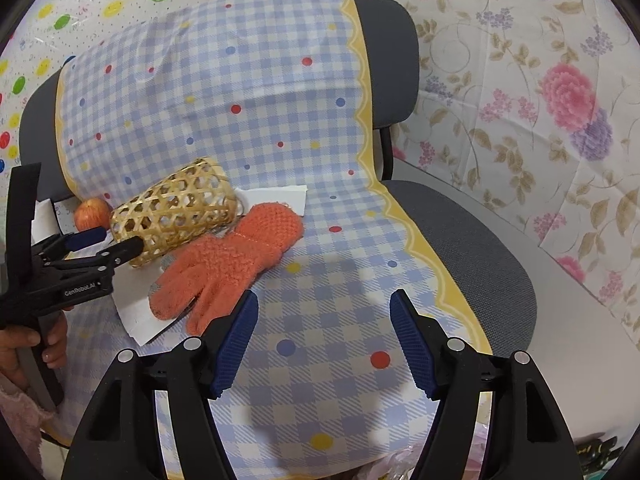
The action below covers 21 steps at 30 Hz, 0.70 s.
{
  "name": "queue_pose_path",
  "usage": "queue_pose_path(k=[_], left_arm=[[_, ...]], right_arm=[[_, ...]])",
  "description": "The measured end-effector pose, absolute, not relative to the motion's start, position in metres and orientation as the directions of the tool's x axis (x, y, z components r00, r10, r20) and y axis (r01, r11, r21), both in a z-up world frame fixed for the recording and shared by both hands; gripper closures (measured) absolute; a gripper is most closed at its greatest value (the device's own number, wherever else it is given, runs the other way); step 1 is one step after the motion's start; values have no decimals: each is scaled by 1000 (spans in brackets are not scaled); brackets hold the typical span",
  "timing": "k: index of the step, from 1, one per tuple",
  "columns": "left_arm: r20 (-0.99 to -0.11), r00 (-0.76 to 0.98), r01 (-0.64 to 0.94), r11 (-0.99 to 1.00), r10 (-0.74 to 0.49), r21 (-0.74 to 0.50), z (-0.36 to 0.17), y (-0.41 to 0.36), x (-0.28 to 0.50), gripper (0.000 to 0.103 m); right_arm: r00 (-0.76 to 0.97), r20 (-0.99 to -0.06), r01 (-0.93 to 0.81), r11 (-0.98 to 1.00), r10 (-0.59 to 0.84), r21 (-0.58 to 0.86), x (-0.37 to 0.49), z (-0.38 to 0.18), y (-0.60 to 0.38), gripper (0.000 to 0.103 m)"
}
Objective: Collect trash
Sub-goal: 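Grasp the white paper sheet with the left gripper and lift it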
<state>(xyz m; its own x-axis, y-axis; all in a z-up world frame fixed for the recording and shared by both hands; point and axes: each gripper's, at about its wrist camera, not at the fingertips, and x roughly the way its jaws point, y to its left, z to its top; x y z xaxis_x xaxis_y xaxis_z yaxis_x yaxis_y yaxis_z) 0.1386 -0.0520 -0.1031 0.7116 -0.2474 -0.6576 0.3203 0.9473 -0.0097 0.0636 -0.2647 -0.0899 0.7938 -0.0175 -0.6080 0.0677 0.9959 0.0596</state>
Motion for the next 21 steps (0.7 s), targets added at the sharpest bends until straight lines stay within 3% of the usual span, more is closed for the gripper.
queue_pose_path(k=[1,4,6,7,8,9,13,14,15,17,21], left_arm=[[-659,709,325,946,-252,-12,-103,-53,140,19],[-661,684,365,930,-308,-55,-102,-55,141,36],[-662,676,383,922,-324,-61,-103,-57,140,38],[-660,679,385,921,-322,-54,-103,-59,139,44],[-654,689,376,926,-312,-45,-103,-59,137,87],[-659,686,367,929,-309,-54,-103,-58,137,103],[-658,680,338,935,-322,-108,-102,-44,132,103],[-658,685,325,939,-313,-110,-102,-41,129,97],[-657,687,320,941,-311,-111,-102,-38,128,89],[-631,716,310,946,-298,-96,-99,-32,126,27],[-609,744,305,951,-275,-57,-93,-29,137,20]], right_arm=[[792,-610,64,996,-11,64,65,-91,-263,34],[789,-615,52,996,0,67,68,-93,-260,34],[787,-617,46,997,6,69,69,-94,-258,34],[785,-619,43,997,10,71,69,-95,-257,34],[784,-621,41,996,15,76,70,-95,-256,34],[784,-620,37,996,20,79,70,-96,-256,34],[782,-622,20,996,37,85,74,-97,-251,34],[781,-624,17,996,40,84,75,-98,-249,34],[779,-625,11,996,45,86,77,-99,-248,34],[777,-628,4,996,53,89,81,-100,-246,34],[773,-631,-3,995,65,99,92,-100,-243,33]])
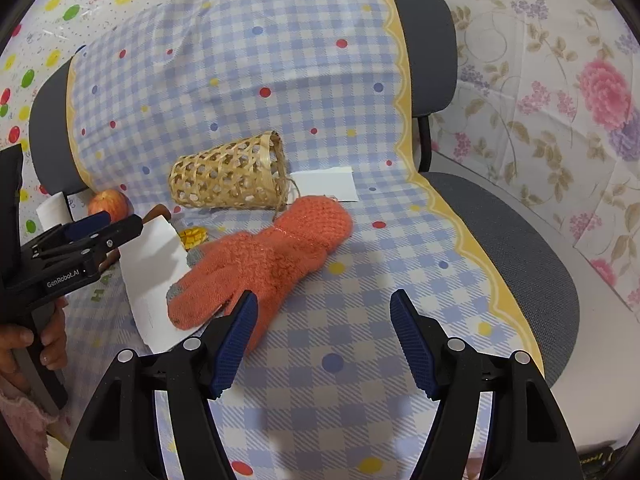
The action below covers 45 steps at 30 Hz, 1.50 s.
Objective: Collect trash
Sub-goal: 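Grasp the white paper sheet with the left gripper and lift it, then grasp the woven bamboo basket with the right gripper while the left holds the paper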
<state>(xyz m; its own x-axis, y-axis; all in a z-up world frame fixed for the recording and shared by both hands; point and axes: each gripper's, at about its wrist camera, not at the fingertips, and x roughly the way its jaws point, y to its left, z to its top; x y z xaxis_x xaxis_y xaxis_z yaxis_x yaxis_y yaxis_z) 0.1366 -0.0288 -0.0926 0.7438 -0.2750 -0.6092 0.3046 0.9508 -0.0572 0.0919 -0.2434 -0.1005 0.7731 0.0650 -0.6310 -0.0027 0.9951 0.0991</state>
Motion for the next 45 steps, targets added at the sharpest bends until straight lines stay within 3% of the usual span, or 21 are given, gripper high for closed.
queue_pose_path(k=[7,12,26,31,34,37,45], left_arm=[[-597,764,267,962,-244,-52,-87,-29,164,20],[-583,791,217,976,-188,-20,-84,-21,172,20],[-623,774,124,992,-111,-23,-96,13,184,20],[-627,772,121,993,-99,-8,-97,15,174,20],[-631,770,121,993,-95,-1,-96,15,165,20],[-639,763,133,991,-103,-1,-97,12,149,20],[-676,718,184,982,-165,-44,-111,-6,112,20]], right_arm=[[787,-613,-14,995,71,98,131,-92,-242,33],[783,-606,-88,989,141,117,168,-92,-230,47],[734,-633,-249,965,246,85,232,-101,-186,42],[730,-613,-324,943,302,78,219,-97,-171,80],[758,-573,-336,940,312,67,207,-83,-167,91],[810,-526,-314,949,260,-14,195,-61,-164,97],[858,-480,-258,962,183,-93,136,-40,-184,97]])
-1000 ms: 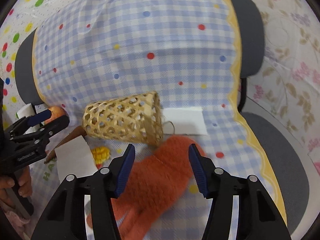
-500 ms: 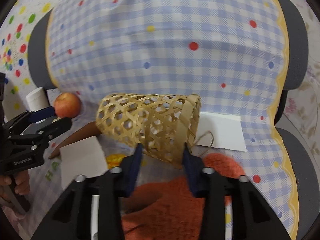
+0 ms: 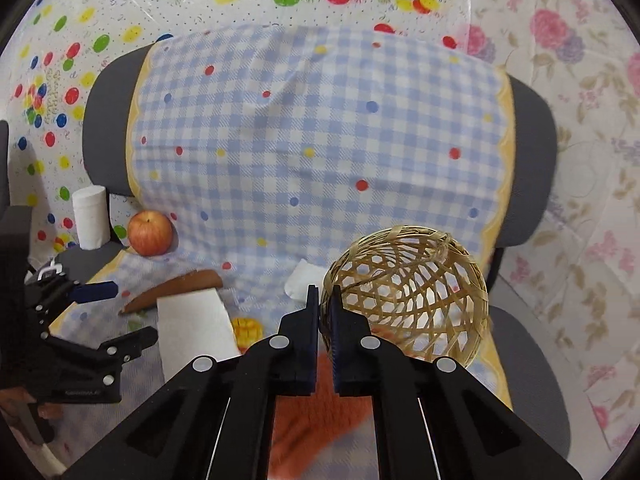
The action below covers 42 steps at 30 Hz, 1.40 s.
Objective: Collect trash
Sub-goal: 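Grasp the woven bamboo basket with the right gripper while the left holds the paper, then carry the paper and basket over the bin and open both grippers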
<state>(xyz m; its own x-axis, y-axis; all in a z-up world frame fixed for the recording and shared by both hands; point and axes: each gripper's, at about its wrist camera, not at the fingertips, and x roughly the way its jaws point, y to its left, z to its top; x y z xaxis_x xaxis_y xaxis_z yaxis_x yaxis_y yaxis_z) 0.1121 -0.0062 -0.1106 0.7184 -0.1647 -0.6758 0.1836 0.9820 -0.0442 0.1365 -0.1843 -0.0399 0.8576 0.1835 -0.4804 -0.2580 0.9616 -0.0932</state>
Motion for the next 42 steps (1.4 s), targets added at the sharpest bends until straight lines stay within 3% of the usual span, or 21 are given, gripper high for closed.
queue_pose_path(k=[5,13,15,18,19,22,33,38,42], left_arm=[[-721,673,195,980,-165,-42,-127,-21,123,28],[-746,642,187,980,-176,-71,-132,-19,151,30],[-761,618,198,976,-199,-94,-135,-19,158,40],[-766,601,205,970,-228,-128,-134,-19,163,70],[-761,605,210,969,-236,-133,-131,-19,162,89],[-712,654,236,963,-256,-129,-111,-18,149,98],[-385,878,276,958,-285,-81,2,-33,55,103],[-319,864,388,919,-389,-69,13,-72,15,103],[-320,823,478,877,-469,-55,2,-109,-9,103]], right_arm=[[858,-494,-221,970,142,-104,94,-57,-200,97],[843,-526,-176,982,115,-67,76,-76,-224,97],[843,-525,-165,985,114,-52,77,-76,-227,97],[845,-524,-156,987,109,-47,75,-76,-230,97],[845,-524,-154,987,106,-49,74,-75,-231,97],[847,-522,-146,988,100,-49,74,-73,-233,97],[870,-493,-55,995,8,-80,24,-45,-252,97],[865,-500,19,999,-38,-42,-19,-41,-274,97],[856,-509,96,995,-91,-16,-58,-44,-293,97]])
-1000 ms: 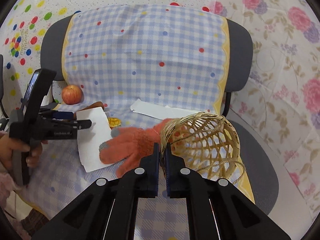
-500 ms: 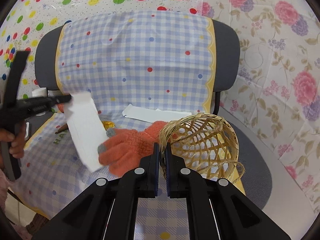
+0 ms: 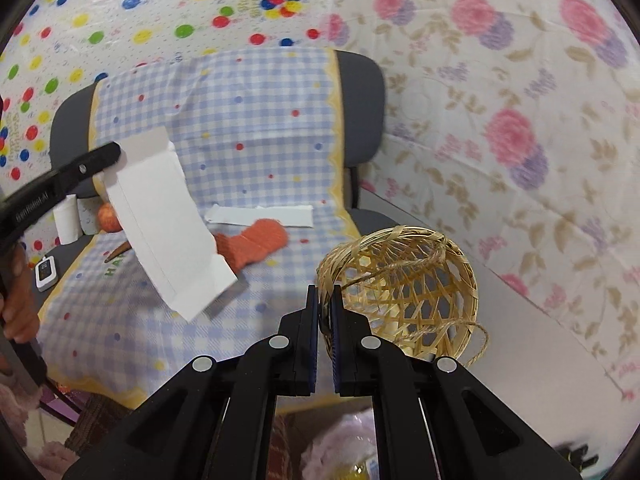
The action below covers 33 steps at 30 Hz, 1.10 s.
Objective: Collect trash
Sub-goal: 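Carry the paper and basket over the bin and open both grippers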
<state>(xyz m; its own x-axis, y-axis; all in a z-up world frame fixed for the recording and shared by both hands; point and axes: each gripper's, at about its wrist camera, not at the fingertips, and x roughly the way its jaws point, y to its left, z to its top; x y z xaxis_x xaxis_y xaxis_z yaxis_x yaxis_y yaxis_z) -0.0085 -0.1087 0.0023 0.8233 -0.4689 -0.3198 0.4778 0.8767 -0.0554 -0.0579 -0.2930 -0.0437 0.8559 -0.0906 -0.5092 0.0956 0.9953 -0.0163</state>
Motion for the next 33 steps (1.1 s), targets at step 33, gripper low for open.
queue_pose_path(k=[33], left_arm=[[-514,469,835,550,-718,-6,-103,-293,-82,91]], right_arm=[[647,-714,365,931,-267,-17,-161,-138,-381,90]])
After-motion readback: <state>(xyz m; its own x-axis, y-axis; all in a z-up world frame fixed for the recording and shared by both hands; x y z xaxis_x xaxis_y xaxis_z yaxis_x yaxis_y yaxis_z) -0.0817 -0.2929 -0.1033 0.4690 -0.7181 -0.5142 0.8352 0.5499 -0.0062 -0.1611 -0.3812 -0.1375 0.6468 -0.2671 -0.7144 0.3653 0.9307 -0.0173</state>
